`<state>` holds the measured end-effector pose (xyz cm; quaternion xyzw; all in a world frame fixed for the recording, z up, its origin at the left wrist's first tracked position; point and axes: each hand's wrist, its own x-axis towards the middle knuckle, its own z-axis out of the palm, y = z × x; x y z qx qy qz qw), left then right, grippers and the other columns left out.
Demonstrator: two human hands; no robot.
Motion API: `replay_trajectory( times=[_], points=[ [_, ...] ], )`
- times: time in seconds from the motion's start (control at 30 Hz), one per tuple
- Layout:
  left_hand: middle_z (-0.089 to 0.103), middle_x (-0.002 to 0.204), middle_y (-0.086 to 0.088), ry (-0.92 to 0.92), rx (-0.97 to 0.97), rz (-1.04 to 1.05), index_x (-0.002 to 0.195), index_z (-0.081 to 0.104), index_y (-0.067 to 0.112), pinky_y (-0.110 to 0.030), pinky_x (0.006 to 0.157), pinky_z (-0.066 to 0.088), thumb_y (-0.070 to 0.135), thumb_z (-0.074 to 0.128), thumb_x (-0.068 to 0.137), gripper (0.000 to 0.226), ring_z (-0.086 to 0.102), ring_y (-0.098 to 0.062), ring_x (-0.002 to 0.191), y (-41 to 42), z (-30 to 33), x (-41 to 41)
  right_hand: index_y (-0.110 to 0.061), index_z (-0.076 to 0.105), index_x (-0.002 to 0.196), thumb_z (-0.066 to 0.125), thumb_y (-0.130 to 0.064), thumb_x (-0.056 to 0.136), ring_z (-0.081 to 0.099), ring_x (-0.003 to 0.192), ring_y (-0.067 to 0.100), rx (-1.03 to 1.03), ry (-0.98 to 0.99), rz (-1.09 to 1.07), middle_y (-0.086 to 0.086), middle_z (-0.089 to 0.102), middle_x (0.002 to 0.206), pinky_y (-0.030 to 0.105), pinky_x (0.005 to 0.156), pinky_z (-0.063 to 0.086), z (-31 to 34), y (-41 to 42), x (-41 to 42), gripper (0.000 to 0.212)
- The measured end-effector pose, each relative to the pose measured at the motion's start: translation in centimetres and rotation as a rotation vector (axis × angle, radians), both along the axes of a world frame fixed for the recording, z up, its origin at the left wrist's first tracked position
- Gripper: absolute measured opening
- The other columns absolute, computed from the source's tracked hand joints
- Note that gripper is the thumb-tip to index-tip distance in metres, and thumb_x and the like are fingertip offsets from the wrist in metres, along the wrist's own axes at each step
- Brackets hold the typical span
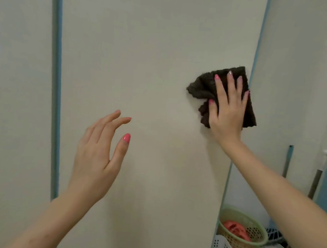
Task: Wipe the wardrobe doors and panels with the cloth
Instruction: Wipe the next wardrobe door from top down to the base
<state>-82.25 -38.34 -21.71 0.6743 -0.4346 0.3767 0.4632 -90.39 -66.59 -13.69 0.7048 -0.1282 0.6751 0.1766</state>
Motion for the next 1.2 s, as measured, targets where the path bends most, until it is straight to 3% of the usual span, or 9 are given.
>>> replay_trajectory(
  times=[0.13, 0.27, 0.37, 0.63, 0.8, 0.97, 1.07, 1.13, 1.2],
  points=[
    [0.036, 0.136, 0.020, 0.009, -0.009, 0.047, 0.128, 0.046, 0.032, -0.007, 0.103, 0.012, 0.042, 0.031, 0.093, 0.039, 0.028, 0.003, 0.127, 1.9, -0.6, 0.6, -0.018, 0.042, 0.144, 0.048, -0.029, 0.096, 0.022, 0.144, 0.036, -0.072, 0.052, 0.133, 0.010, 0.036, 0.152, 0.059, 0.116, 0.014, -8.1, 3.7, 3.5, 0.049],
    [0.036, 0.135, 0.020, 0.039, -0.019, 0.074, 0.128, 0.046, 0.031, -0.017, 0.103, 0.017, 0.040, 0.032, 0.093, 0.039, 0.029, 0.003, 0.125, 3.4, -1.6, 1.0, -0.026, 0.039, 0.145, 0.061, -0.024, 0.090, 0.023, 0.146, 0.029, -0.473, 0.674, 0.053, 0.002, 0.032, 0.155, 0.053, 0.120, 0.008, -26.7, 4.3, 2.2, 0.060],
    [0.036, 0.134, 0.020, 0.044, 0.010, 0.062, 0.128, 0.046, 0.030, -0.021, 0.104, 0.019, 0.042, 0.031, 0.093, 0.040, 0.028, 0.004, 0.125, 4.2, -2.9, 1.1, -0.026, 0.034, 0.148, 0.064, -0.022, 0.090, 0.024, 0.146, 0.022, -0.734, 0.960, -0.023, -0.002, 0.030, 0.156, 0.050, 0.121, 0.004, -30.4, 1.9, -0.7, 0.066],
    [0.035, 0.135, 0.017, 0.054, 0.056, 0.005, 0.127, 0.046, 0.030, -0.004, 0.102, 0.010, 0.041, 0.033, 0.094, 0.038, 0.029, 0.000, 0.127, 2.9, -2.9, 0.7, -0.022, 0.037, 0.145, 0.044, -0.019, 0.097, 0.032, 0.141, 0.030, -0.365, 0.437, -0.080, 0.010, 0.039, 0.150, 0.060, 0.112, 0.024, -12.5, -1.8, -3.7, 0.049],
    [0.035, 0.136, 0.017, 0.067, 0.055, -0.025, 0.128, 0.046, 0.031, -0.003, 0.101, 0.011, 0.041, 0.033, 0.094, 0.038, 0.027, 0.004, 0.126, 3.1, -3.3, 1.0, -0.024, 0.023, 0.150, 0.044, -0.016, 0.089, 0.010, 0.148, 0.030, -0.049, 0.330, -0.023, 0.007, 0.015, 0.160, 0.057, 0.117, 0.011, -22.7, -0.2, -2.5, 0.065],
    [0.036, 0.137, 0.019, 0.068, 0.092, 0.021, 0.126, 0.046, 0.036, -0.014, 0.102, 0.017, 0.046, 0.030, 0.091, 0.040, 0.029, 0.003, 0.125, 4.6, -5.9, 2.4, -0.020, 0.029, 0.150, 0.036, -0.022, 0.102, 0.017, 0.147, 0.026, -0.624, 0.855, -0.320, 0.005, 0.021, 0.159, 0.054, 0.119, 0.010, -36.9, -0.8, -4.4, 0.049],
    [0.036, 0.135, 0.018, 0.087, 0.108, 0.043, 0.125, 0.048, 0.033, -0.019, 0.101, 0.019, 0.048, 0.030, 0.090, 0.042, 0.031, 0.000, 0.124, 5.5, -6.4, 2.9, -0.026, 0.040, 0.141, 0.056, -0.061, 0.087, 0.035, 0.138, 0.002, -0.540, 1.061, -0.246, -0.019, 0.034, 0.151, 0.049, 0.120, 0.016, -36.2, 0.3, -1.1, 0.066],
    [0.037, 0.134, 0.016, 0.082, 0.115, 0.056, 0.126, 0.048, 0.031, -0.015, 0.101, 0.017, 0.046, 0.031, 0.091, 0.042, 0.030, 0.001, 0.124, 5.7, -6.2, 3.2, -0.018, 0.018, 0.152, 0.033, -0.035, 0.104, 0.014, 0.148, 0.020, -0.853, 0.910, -0.148, 0.003, 0.017, 0.160, 0.053, 0.120, 0.002, -34.6, 2.3, 0.1, 0.053],
    [0.038, 0.136, 0.013, 0.074, 0.114, 0.068, 0.127, 0.047, 0.030, -0.016, 0.102, 0.017, 0.043, 0.033, 0.091, 0.040, 0.028, 0.002, 0.124, 5.5, -5.9, 3.4, -0.020, 0.030, 0.149, 0.043, -0.018, 0.099, 0.020, 0.147, 0.024, -0.686, 0.875, 0.093, 0.004, 0.028, 0.156, 0.053, 0.119, 0.013, -30.0, 4.1, 1.3, 0.052]
  ],
)
